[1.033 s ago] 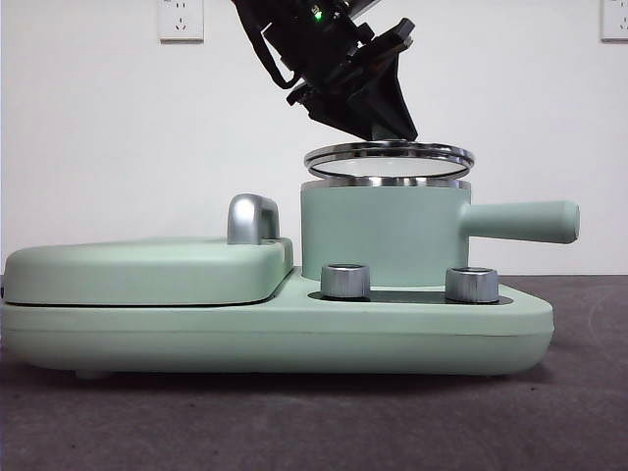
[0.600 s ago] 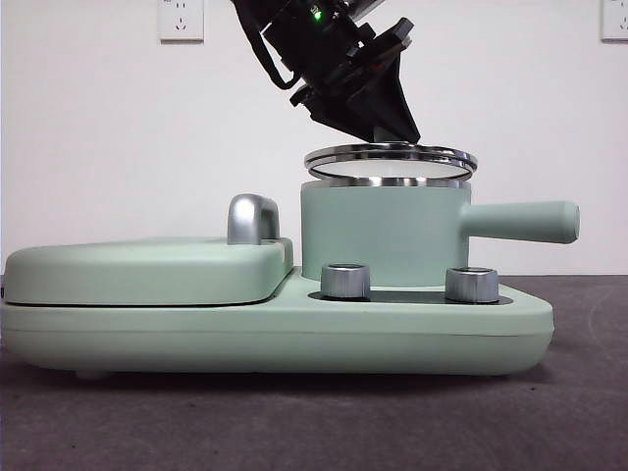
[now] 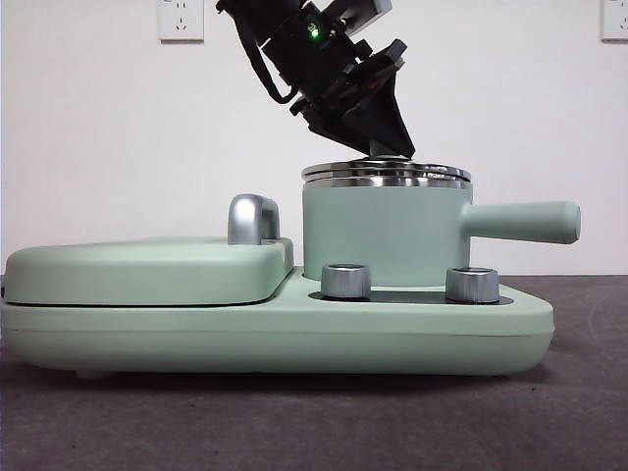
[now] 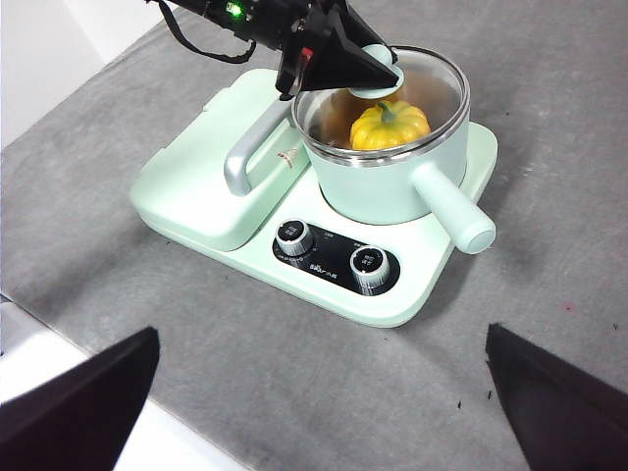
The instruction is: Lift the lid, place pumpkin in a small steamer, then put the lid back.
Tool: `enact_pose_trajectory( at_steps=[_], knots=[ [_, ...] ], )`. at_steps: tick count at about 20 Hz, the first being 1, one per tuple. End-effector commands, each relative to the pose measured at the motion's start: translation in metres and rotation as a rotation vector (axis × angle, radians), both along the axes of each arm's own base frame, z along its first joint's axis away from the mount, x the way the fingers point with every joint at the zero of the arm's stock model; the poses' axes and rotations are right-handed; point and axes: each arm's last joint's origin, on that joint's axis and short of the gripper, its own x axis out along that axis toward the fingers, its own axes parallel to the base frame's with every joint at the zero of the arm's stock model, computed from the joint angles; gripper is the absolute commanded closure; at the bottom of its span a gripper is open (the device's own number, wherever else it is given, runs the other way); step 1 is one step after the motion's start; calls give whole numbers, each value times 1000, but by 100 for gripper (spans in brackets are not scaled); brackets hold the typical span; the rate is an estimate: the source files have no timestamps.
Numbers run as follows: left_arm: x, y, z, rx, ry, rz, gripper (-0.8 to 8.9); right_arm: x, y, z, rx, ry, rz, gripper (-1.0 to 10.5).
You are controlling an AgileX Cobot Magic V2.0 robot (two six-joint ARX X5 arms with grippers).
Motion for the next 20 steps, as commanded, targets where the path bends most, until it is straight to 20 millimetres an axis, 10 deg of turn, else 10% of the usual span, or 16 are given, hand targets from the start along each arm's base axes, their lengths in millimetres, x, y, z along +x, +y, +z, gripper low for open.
enact_pose_trajectory(
  at_steps=[1, 20],
  knots=[
    [7, -5, -8, 0, -4, -40, 798, 0, 0, 3, 16, -6, -5, 406],
    [16, -9, -25, -1, -32, -169, 798, 0, 0, 3, 29, 5, -12, 406]
  ],
)
